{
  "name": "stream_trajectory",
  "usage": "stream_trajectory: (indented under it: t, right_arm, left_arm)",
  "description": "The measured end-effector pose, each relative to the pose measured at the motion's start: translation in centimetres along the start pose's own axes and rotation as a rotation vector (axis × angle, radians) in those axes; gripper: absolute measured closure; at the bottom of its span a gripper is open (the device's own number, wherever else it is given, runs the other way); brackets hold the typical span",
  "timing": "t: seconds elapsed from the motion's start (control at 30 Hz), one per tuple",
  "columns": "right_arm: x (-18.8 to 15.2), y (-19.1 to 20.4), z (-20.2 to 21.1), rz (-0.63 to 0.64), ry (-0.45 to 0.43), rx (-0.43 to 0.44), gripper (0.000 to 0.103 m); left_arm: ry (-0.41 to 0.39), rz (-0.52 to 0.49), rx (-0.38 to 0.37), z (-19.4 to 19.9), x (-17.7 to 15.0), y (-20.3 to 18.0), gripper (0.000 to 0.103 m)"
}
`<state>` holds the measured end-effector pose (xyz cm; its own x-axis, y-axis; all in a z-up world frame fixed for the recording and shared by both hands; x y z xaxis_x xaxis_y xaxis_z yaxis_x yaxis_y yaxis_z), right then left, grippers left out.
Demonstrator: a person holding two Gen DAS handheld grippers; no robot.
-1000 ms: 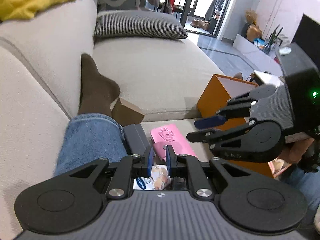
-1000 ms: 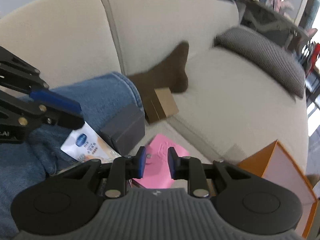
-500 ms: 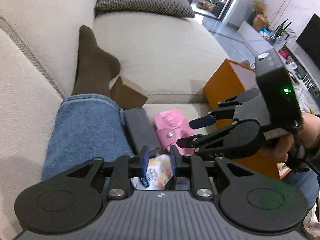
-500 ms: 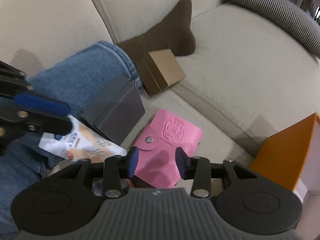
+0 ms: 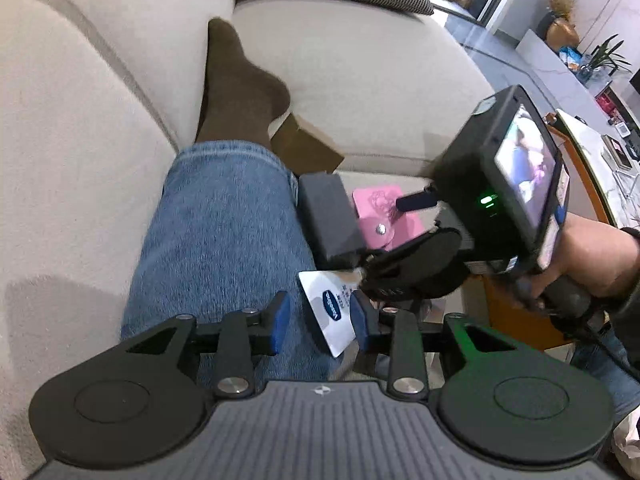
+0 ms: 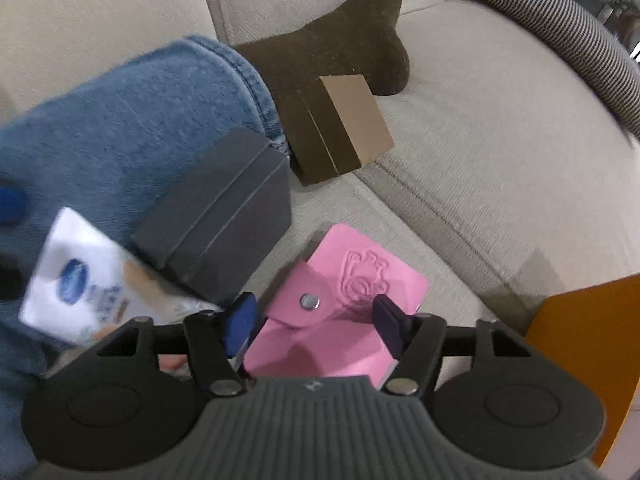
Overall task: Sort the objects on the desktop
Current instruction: 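Grasp the pink card wallet with the right gripper while left gripper grasps the photo card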
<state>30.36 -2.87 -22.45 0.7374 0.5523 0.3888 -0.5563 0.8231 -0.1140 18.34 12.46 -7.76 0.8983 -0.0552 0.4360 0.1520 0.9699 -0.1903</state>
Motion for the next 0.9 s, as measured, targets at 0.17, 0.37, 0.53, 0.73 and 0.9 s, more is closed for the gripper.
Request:
stream_trajectory:
  t: [0.17,0.37,0.53,0.73,0.9]
  right_arm:
    - [0.0,0.3,-0.5,0.032,0.003,-0.076,0.035]
    - [-0.1,-1.0,1.8,-0.025,-0.024,0.011,0.061]
    - [-0.6,-3.2,3.4,-0.123,-0.013,0.073,0.063]
    - [-2.6,-6.5,4.1,-0.241,0.044,0.102,0.063]
    - [-3.5,-7.6,4.9,-0.344,0.037,0.2,0.063]
  left_arm:
    - [0.017,0.017,-0.031,-0.9,-0.6,-0.3,0.065]
    - [0.001,0.036,-0.036,-1.6,-0.8,-0.4,0.069]
    - [-0.046,0.051,-0.056,-1.1,-0.5,-0.8,0.078]
    - [-0.105,0.025,-0.125,-0.4,0.5,-2.9,0.081]
    - [-0.09,0.002,-0.114,-2.2,0.8,-4.6,0.081]
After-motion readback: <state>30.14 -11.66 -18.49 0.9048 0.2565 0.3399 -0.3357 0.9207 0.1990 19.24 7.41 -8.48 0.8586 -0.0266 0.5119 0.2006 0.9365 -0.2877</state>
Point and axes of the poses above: each gripper's, at about its wrist camera, not at the fingertips, and z roughly against the way its jaws point, y to its left, x to its top, the point moved 7 cm from there along -z, roughly the way its jaws point, and after that the axes turned 2 degrees about -y, right-handed, at the moved point
